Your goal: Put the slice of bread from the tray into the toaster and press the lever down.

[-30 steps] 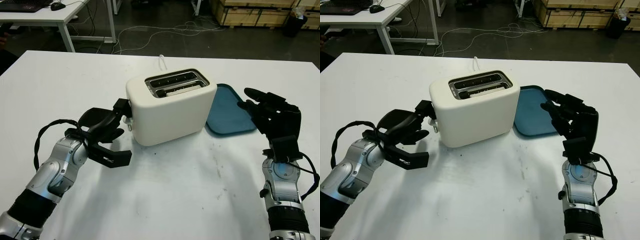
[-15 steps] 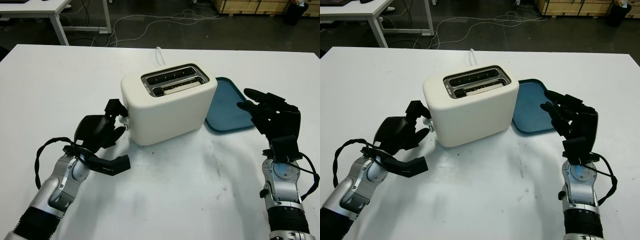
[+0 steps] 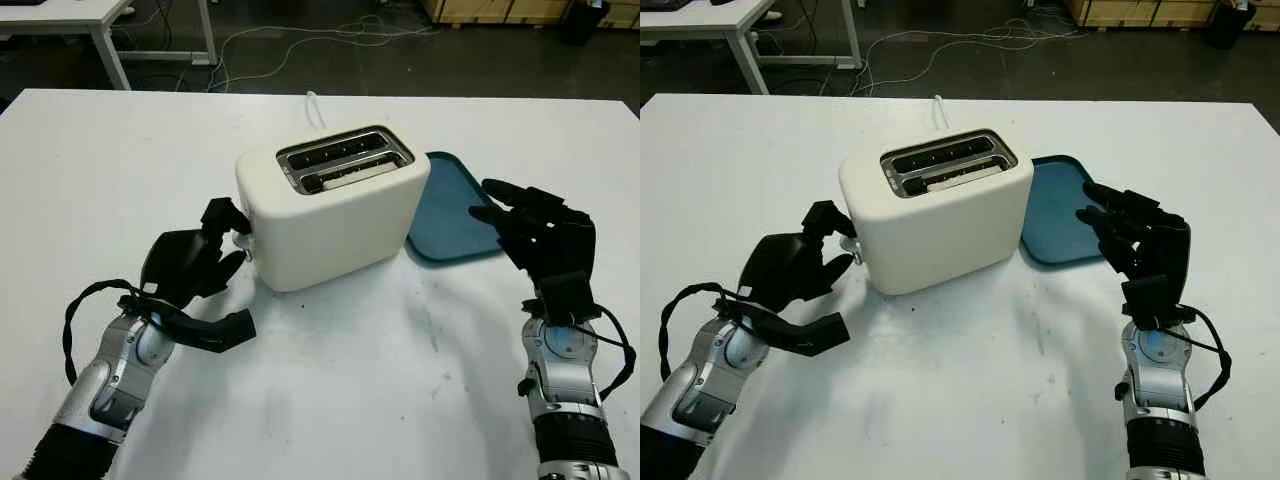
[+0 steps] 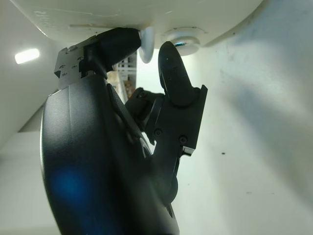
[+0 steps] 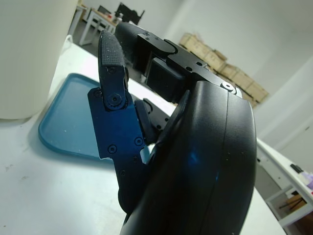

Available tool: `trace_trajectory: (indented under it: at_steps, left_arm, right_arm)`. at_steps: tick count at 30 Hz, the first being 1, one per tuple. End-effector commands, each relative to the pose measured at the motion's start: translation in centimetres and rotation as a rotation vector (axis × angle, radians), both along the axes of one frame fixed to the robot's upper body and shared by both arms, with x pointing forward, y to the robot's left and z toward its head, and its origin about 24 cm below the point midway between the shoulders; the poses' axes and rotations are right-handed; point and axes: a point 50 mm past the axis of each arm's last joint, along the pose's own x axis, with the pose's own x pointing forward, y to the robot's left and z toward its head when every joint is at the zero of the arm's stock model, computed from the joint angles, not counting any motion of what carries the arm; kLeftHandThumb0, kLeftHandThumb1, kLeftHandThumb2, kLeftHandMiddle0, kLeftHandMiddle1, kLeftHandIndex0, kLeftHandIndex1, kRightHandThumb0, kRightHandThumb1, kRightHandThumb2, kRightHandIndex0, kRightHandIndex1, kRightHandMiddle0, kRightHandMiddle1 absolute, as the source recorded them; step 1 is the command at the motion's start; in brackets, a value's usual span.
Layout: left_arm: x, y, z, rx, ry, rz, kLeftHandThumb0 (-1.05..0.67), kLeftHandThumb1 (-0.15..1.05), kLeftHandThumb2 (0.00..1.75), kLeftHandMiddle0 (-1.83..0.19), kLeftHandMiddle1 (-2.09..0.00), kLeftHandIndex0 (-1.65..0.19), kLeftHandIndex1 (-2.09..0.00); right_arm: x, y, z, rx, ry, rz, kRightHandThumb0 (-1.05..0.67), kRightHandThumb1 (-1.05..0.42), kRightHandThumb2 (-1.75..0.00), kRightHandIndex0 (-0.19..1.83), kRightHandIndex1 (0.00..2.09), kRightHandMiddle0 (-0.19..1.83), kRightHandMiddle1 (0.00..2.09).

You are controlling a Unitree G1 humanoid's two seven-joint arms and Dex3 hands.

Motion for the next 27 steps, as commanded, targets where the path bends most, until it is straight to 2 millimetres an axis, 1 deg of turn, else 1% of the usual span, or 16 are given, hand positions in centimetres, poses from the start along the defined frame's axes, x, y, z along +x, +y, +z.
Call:
trace_trajectory:
  at_steps: [1,7,10,20,24,26,27]
  left_arm:
    - [-0.5,-0.5,1.3,0.000,-0.075,-0.050,-0.29,0.92,0.57,-0.79,-1.75,-0.51,-1.75]
    - [-0.9,0.5,3.8,0.041,-0.170,-0.016,-0.31,0.92,0.58,-0.78,-1.75,-0.51,-1.75]
    - [-1.1,0.9,4.6,0.049,-0.194,-0.003,-0.31,0.92,0.58,-0.76,-1.75,-0.50,-1.75]
    - [-1.4,1.5,5.2,0.089,-0.229,-0.008,-0.34,0.92,0.58,-0.79,-1.75,-0.52,-1.75]
    - [-1.5,1.8,5.4,0.070,-0.254,-0.004,-0.33,0.92,0.59,-0.79,-1.75,-0.52,-1.75]
    - [-1.5,2.0,5.7,0.020,-0.283,0.014,-0.32,0.92,0.59,-0.79,-1.75,-0.50,-1.75]
    - [-1.6,2.2,5.7,-0.009,-0.296,0.022,-0.33,0.92,0.58,-0.70,-1.74,-0.49,-1.60]
  right_arm:
    - [0.1,0.1,-0.1,0.009,-0.002,-0.003,-0.47,-0.92,-0.22,1.15,0.14,1.08,0.00]
    - [0.2,0.2,-0.2,0.006,0.009,-0.002,-0.47,-0.92,-0.23,1.14,0.14,1.07,0.00]
    - [0.2,0.2,-0.3,-0.001,0.012,0.001,-0.49,-0.92,-0.23,1.13,0.13,1.07,0.00]
    - [0.1,0.2,-0.2,0.009,0.013,0.003,-0.49,-0.92,-0.23,1.14,0.14,1.07,0.00]
    - [0.1,0.2,-0.2,0.011,0.010,0.004,-0.49,-0.92,-0.23,1.14,0.14,1.07,0.00]
    - [0.1,0.2,-0.2,0.007,0.011,0.003,-0.49,-0.92,-0.23,1.14,0.14,1.07,0.00]
    - [0.1,0.2,-0.2,0.006,0.011,0.003,-0.49,-0.92,-0.23,1.14,0.14,1.08,0.00]
